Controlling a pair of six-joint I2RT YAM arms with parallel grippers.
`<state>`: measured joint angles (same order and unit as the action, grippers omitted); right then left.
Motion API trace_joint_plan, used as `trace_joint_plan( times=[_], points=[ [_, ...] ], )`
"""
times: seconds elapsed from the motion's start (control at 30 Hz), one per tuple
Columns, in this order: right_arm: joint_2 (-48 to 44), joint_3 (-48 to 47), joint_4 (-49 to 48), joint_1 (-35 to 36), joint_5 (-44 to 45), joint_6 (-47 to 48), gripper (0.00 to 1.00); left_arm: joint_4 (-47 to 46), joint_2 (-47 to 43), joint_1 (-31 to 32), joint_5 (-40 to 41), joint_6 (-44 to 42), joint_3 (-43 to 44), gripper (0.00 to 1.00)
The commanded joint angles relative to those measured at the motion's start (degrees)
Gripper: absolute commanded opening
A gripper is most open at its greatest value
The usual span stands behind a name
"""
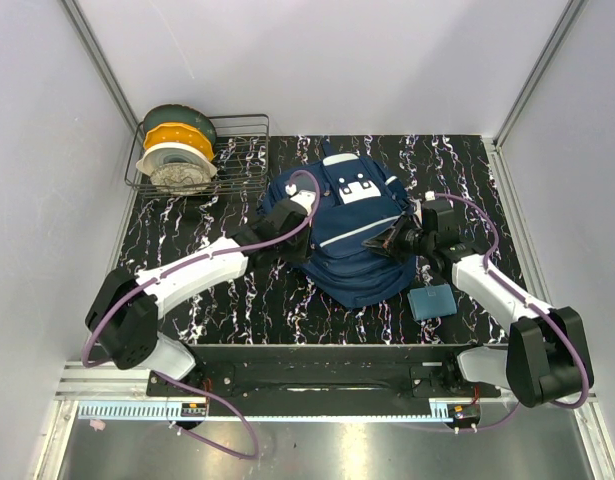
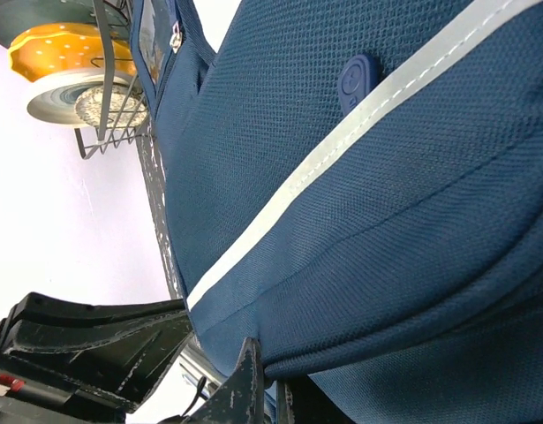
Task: Pack the student bag
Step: Unzip the student bag at the center of the board.
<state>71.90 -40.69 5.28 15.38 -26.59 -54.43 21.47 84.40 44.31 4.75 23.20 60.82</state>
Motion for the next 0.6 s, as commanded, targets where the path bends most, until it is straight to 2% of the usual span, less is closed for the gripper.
trace_joint_plan(
  times=[0.0, 0.03, 0.07, 0.17, 0.23, 0.3, 0.57],
  points=[
    [-2.0, -0.4, -3.3, -1.6, 2.2, 1.4, 0.0, 4.9, -0.2, -2.4, 4.0, 0.6, 1.3, 0.14],
    [-2.1, -0.1, -3.8, -1.6, 2.1, 1.2, 0.0, 4.7, -0.7, -2.4, 3.3, 0.6, 1.1, 0.25],
    [-2.2, 0.1, -4.0, -1.6, 1.8, 1.1, 0.1, 4.6, -1.3, -2.4, 3.1, 0.4, 0.5, 0.33],
    [-2.4, 0.8, -4.6, -1.5, 1.8, 0.7, 0.29, 4.5, -4.6, -2.5, 3.3, 0.0, -0.4, 0.58],
    [-2.3, 0.7, -4.1, -1.6, 2.3, 1.1, 0.36, 4.6, -7.3, -2.4, 4.4, 0.0, -1.0, 0.63],
    [-2.2, 0.3, -3.7, -1.6, 2.9, 1.4, 0.38, 4.7, -10.1, -2.4, 5.2, 0.1, -1.6, 0.71],
    [-3.1, -1.1, -2.2, -1.6, 4.3, 2.3, 0.39, 4.7, -15.3, -2.4, 5.7, -0.7, -1.7, 0.8]
  ],
)
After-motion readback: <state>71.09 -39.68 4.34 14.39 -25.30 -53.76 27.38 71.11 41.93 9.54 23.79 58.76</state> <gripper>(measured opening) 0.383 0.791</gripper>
